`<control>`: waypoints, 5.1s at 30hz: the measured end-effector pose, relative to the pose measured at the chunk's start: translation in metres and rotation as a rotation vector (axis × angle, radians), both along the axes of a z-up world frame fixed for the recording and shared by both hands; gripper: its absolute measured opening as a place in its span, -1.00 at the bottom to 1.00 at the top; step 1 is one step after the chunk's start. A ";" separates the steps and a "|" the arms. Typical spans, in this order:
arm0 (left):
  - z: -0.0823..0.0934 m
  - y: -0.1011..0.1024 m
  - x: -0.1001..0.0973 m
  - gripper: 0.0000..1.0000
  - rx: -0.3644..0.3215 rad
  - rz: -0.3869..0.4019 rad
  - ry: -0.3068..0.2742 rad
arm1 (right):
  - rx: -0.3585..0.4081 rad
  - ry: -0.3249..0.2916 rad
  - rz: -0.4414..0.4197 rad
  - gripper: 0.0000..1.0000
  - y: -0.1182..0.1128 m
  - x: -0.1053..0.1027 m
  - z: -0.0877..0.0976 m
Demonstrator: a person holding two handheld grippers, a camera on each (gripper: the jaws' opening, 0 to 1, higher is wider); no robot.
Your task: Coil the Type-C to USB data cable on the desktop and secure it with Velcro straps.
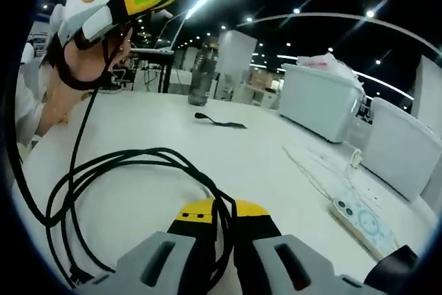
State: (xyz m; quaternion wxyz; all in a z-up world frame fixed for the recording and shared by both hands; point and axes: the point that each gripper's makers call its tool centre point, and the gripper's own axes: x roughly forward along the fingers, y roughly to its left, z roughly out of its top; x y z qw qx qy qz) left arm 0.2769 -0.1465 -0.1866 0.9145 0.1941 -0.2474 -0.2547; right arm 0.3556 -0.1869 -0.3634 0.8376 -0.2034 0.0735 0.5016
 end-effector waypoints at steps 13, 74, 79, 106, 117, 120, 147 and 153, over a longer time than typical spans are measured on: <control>-0.003 0.008 0.006 -0.84 -0.017 0.029 0.024 | 0.047 -0.055 -0.019 -0.91 -0.006 0.001 0.022; -0.025 0.034 0.037 -0.88 0.077 0.236 0.072 | 0.402 0.154 0.007 -0.55 -0.030 -0.037 0.083; -0.024 0.035 0.035 -0.88 0.092 0.248 0.063 | 0.344 0.206 0.033 -0.63 -0.026 -0.036 0.065; -0.026 -0.001 0.013 -0.89 0.189 0.165 -0.001 | 0.262 0.049 -0.022 -0.89 -0.042 -0.023 0.068; -0.019 0.004 0.009 -0.89 0.151 0.152 -0.001 | 0.206 0.174 -0.086 -0.62 -0.045 -0.008 0.028; -0.018 -0.006 0.003 -0.89 0.163 0.112 -0.016 | 0.269 0.254 -0.104 -0.82 -0.039 -0.003 0.024; -0.016 -0.005 0.002 -0.90 0.075 0.005 0.037 | 0.385 0.023 -0.370 -0.45 -0.082 0.037 0.070; -0.016 -0.016 -0.006 -0.90 0.095 -0.065 0.032 | 0.190 -0.281 -0.316 -0.41 -0.077 0.023 0.094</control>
